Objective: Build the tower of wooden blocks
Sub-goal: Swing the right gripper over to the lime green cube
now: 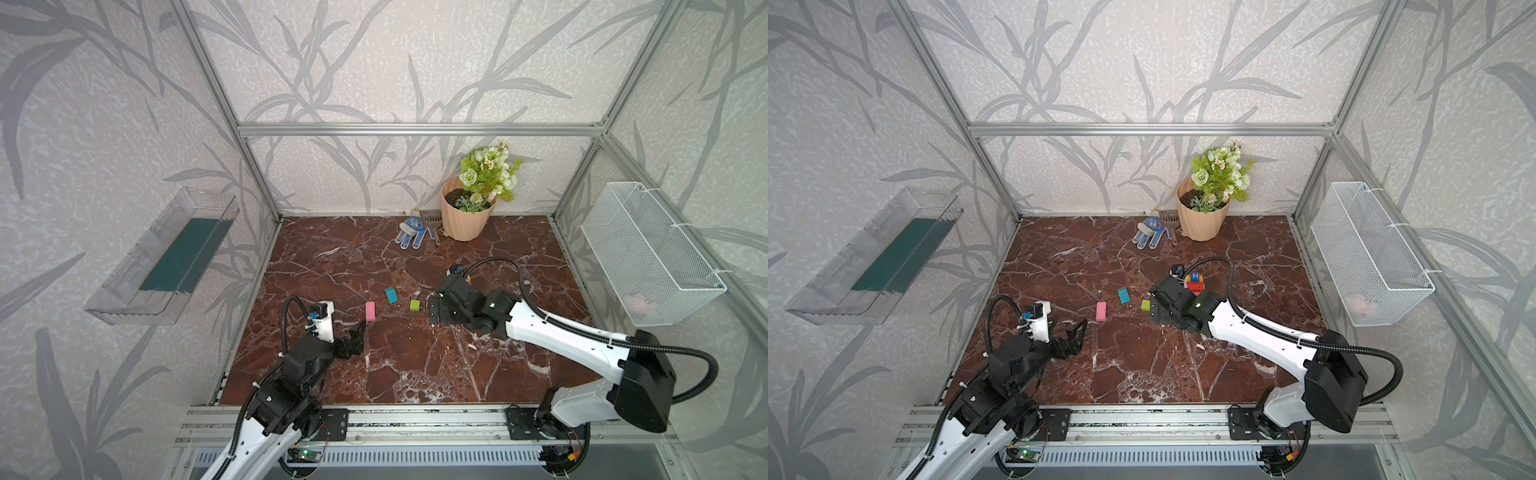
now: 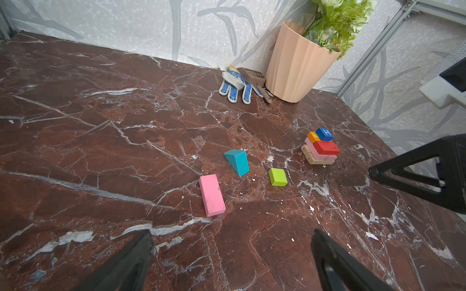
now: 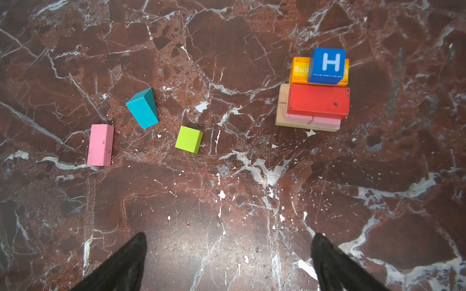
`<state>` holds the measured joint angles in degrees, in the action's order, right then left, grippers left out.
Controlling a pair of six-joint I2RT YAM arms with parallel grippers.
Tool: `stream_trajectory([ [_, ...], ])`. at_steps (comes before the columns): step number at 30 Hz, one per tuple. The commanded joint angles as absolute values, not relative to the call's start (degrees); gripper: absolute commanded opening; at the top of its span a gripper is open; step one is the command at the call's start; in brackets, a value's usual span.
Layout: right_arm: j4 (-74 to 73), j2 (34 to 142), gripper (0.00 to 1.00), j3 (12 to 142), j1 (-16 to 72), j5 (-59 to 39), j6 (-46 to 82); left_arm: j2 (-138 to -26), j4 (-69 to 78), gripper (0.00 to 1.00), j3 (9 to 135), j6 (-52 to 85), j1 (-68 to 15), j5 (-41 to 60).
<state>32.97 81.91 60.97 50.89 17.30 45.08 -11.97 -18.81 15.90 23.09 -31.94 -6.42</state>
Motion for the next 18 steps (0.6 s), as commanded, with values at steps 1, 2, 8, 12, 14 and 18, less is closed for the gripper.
stream_trajectory([
  [1,34.6,84.2,0.99,62.8,51.9,19.2,49.0,-11.6,-19.1,0.99,16.4,23.3,-32.2,-7.3],
  [2,34.0,85.1,0.99,63.1,52.4,19.3,49.1,-11.6,-19.0,0.99,16.4,23.3,-32.2,-7.2],
  [8,36.2,94.6,0.95,71.0,53.4,17.8,48.6,-11.5,-19.2,0.99,16.4,23.4,-32.2,-7.5],
  [12,37.9,102.4,0.9,76.9,53.4,18.1,48.3,-11.4,-19.1,0.99,16.4,23.3,-32.2,-7.3],
  [14,39.3,106.0,0.85,80.6,53.4,17.7,48.3,-11.2,-19.3,0.99,16.4,23.3,-32.2,-7.4],
  [18,43.2,113.8,0.78,88.2,53.4,16.8,47.7,-11.2,-19.2,0.99,16.4,23.4,-32.2,-7.5],
])
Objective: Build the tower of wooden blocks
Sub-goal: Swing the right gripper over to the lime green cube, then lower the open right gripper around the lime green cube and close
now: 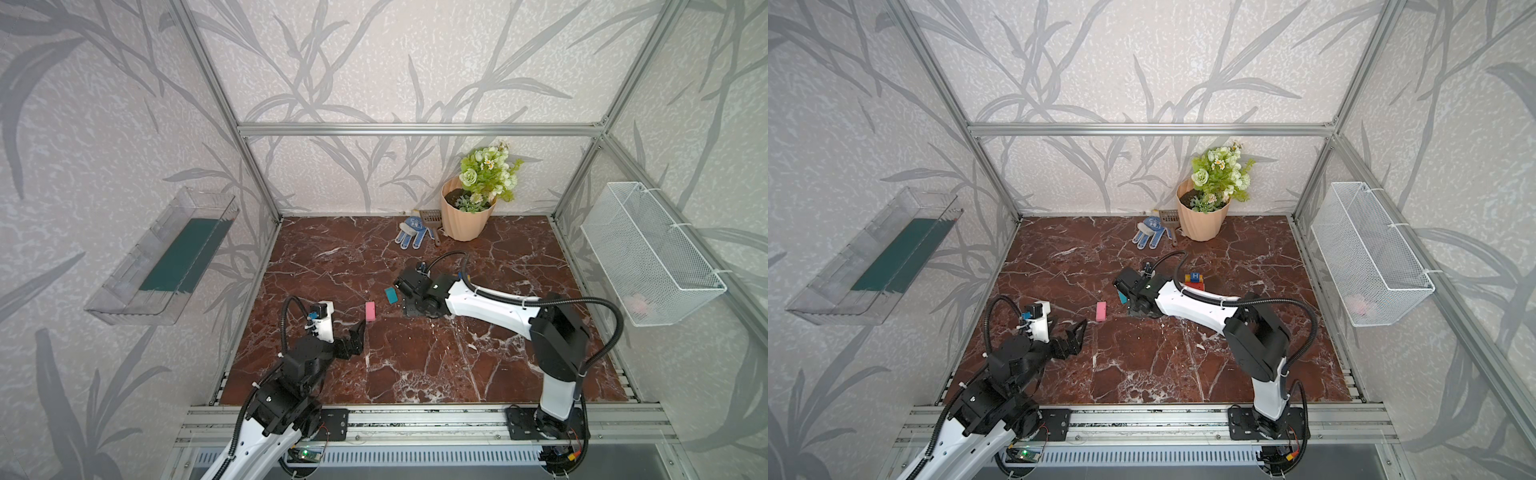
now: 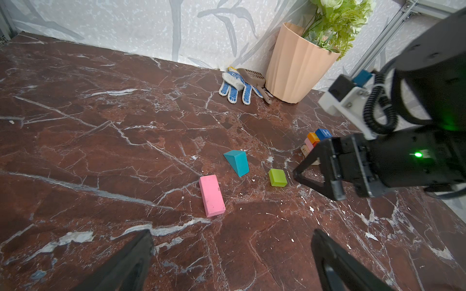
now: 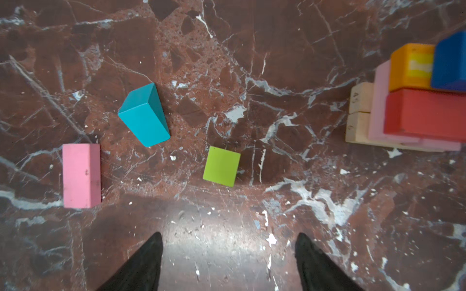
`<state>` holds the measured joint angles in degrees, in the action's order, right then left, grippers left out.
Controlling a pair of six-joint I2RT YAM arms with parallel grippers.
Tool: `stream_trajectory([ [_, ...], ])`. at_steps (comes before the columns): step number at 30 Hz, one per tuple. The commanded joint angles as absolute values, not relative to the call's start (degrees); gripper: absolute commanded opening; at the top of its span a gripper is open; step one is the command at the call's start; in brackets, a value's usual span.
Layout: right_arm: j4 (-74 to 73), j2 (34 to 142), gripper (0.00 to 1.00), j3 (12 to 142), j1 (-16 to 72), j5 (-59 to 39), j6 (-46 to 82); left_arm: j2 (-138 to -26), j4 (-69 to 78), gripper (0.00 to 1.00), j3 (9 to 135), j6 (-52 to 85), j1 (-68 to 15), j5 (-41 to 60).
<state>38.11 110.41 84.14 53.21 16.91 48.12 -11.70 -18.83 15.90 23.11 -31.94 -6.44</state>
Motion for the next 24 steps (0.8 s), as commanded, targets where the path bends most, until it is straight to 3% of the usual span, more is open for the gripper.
stream_trajectory([
  [1,44.1,115.5,0.77,89.8,53.4,17.2,47.9,-11.3,-19.1,0.99,16.4,23.3,-32.2,-7.5],
  [7,50.4,123.0,0.71,97.9,53.2,18.3,48.5,-11.2,-19.3,0.99,16.4,23.5,-32.2,-7.5],
  [24,44.6,125.2,0.68,95.9,50.3,15.3,47.0,-10.9,-19.6,0.99,16.4,23.4,-32.2,-7.5],
])
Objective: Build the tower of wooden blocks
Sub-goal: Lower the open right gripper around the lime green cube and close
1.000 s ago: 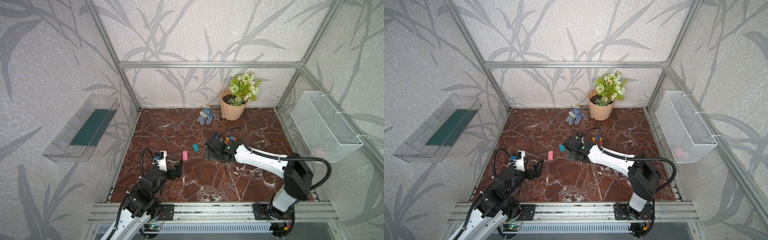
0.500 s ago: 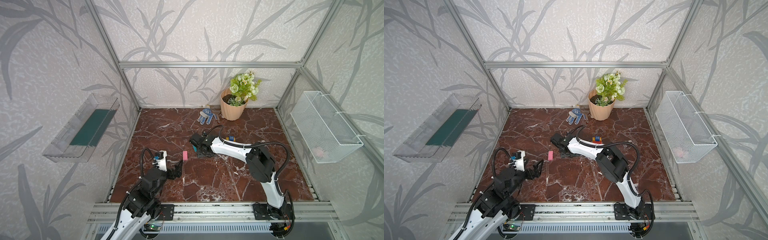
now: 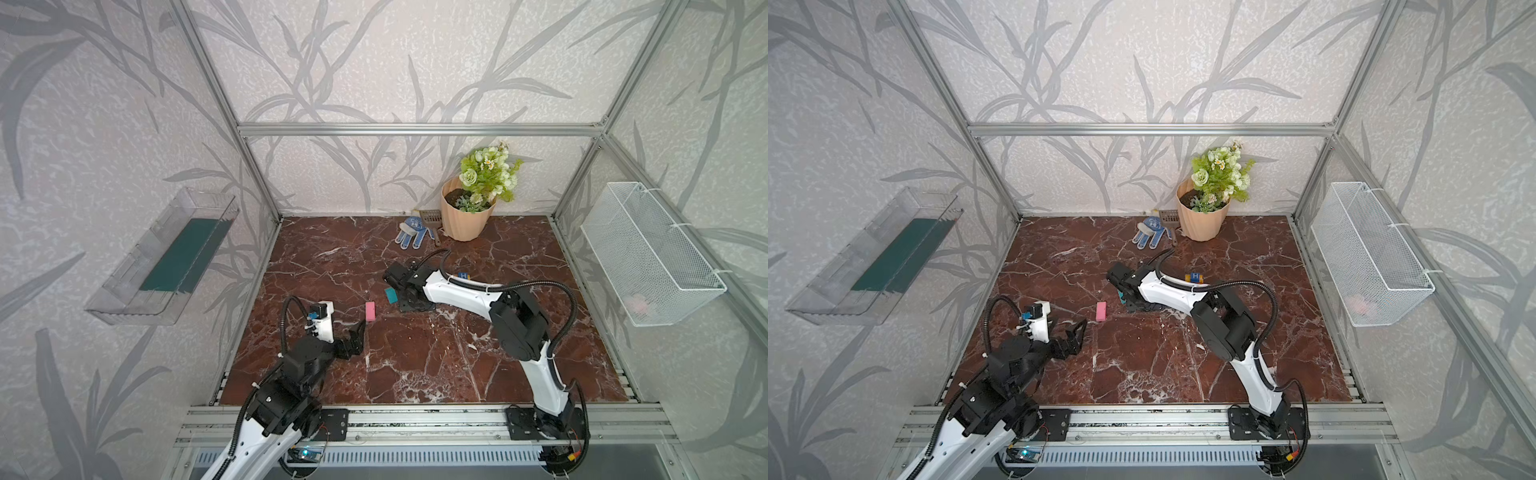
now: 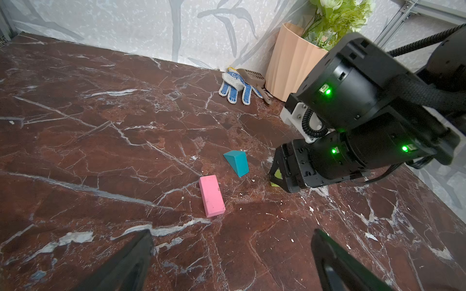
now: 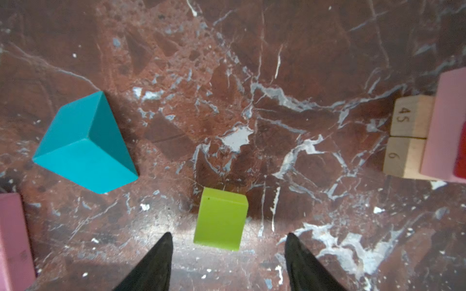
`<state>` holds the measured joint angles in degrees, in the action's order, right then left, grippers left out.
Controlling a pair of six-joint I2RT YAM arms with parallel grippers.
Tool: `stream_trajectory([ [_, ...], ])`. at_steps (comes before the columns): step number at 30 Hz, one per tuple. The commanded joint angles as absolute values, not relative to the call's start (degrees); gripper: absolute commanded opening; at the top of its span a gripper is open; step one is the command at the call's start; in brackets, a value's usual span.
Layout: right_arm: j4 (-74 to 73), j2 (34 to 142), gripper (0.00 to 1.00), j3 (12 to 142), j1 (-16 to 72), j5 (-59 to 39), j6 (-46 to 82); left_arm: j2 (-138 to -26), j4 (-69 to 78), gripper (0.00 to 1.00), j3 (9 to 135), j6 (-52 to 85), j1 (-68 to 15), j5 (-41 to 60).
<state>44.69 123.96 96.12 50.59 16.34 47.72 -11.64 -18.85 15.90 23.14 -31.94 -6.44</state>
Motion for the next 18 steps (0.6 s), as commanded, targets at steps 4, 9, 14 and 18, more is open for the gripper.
stream_trajectory([
  [4,43.5,126.4,0.65,96.3,49.7,14.1,46.5,-11.0,-19.4,0.99,16.4,23.5,-32.2,-7.5],
  [9,44.4,128.0,0.59,97.6,48.9,12.4,46.4,-11.0,-19.5,0.99,16.4,23.5,-32.3,-7.6],
  [14,44.3,127.7,0.53,96.8,48.8,13.0,46.7,-11.2,-19.3,0.99,16.4,23.4,-32.3,-7.5],
  [18,44.7,127.8,0.48,96.6,49.0,12.4,47.0,-11.1,-19.4,0.99,16.4,23.5,-32.3,-7.6],
])
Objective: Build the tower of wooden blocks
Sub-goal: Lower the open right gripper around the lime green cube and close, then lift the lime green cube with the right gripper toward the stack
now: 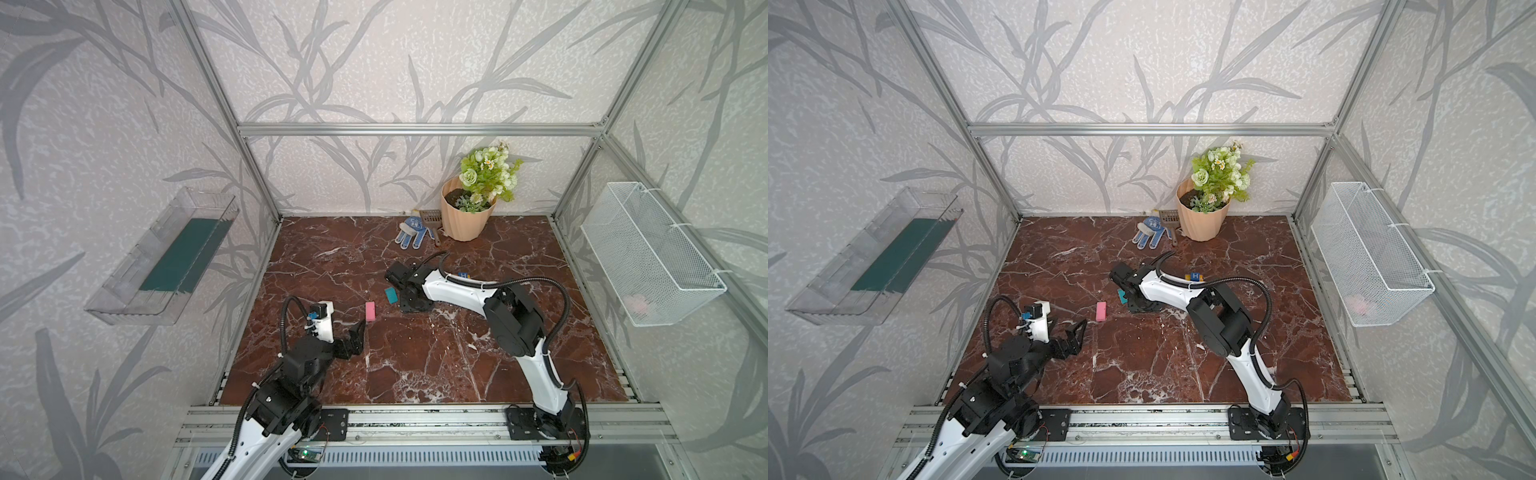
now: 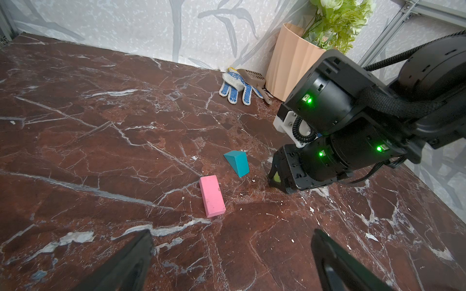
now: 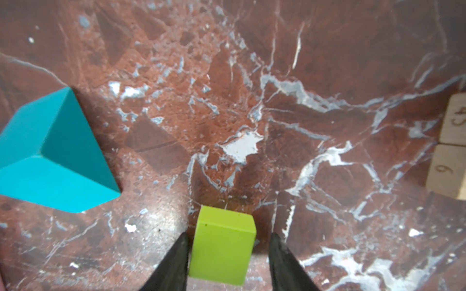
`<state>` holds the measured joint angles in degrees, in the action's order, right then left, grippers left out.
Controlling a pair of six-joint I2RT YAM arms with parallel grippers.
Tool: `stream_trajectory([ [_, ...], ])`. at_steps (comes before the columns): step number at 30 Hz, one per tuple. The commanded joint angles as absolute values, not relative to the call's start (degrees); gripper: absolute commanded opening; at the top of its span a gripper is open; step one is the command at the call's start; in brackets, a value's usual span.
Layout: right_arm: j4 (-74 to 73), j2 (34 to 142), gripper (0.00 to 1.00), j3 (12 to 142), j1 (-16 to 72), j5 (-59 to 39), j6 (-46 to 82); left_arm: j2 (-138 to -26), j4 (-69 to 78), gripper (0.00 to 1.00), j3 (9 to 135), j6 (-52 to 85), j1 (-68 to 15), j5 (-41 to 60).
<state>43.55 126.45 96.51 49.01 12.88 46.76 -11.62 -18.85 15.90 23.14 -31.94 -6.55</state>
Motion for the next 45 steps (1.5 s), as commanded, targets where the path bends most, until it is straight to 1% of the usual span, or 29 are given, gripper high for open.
stream_trajectory([
  [1,44.9,127.9,0.47,96.6,48.9,12.4,46.9,-11.1,-19.4,0.99,16.4,23.5,-32.2,-7.6],
  [7,44.7,127.9,0.41,96.2,49.0,12.3,47.1,-11.1,-19.4,0.99,16.4,23.4,-32.3,-7.4],
  [20,45.0,127.0,0.34,95.8,49.0,12.1,46.7,-11.0,-19.4,0.99,16.4,23.5,-32.2,-7.6],
  [23,44.8,126.6,0.29,95.6,49.0,12.5,46.3,-11.0,-19.4,0.99,16.4,23.5,-32.3,-7.4],
  [26,45.7,125.5,0.27,95.8,48.9,12.2,46.2,-10.9,-19.5,0.99,16.4,23.6,-32.2,-7.7],
  [31,45.4,120.7,0.27,92.8,49.0,13.0,45.9,-11.1,-19.4,0.99,16.4,23.5,-32.2,-7.5],
  [38,44.5,110.0,0.27,85.0,48.4,16.1,45.9,-11.2,-19.4,0.99,16.4,23.5,-32.2,-7.6],
  [45,43.3,99.4,0.27,74.7,42.4,16.0,46.1,-11.3,-19.5,0.99,16.5,23.6,-32.2,-7.8],
])
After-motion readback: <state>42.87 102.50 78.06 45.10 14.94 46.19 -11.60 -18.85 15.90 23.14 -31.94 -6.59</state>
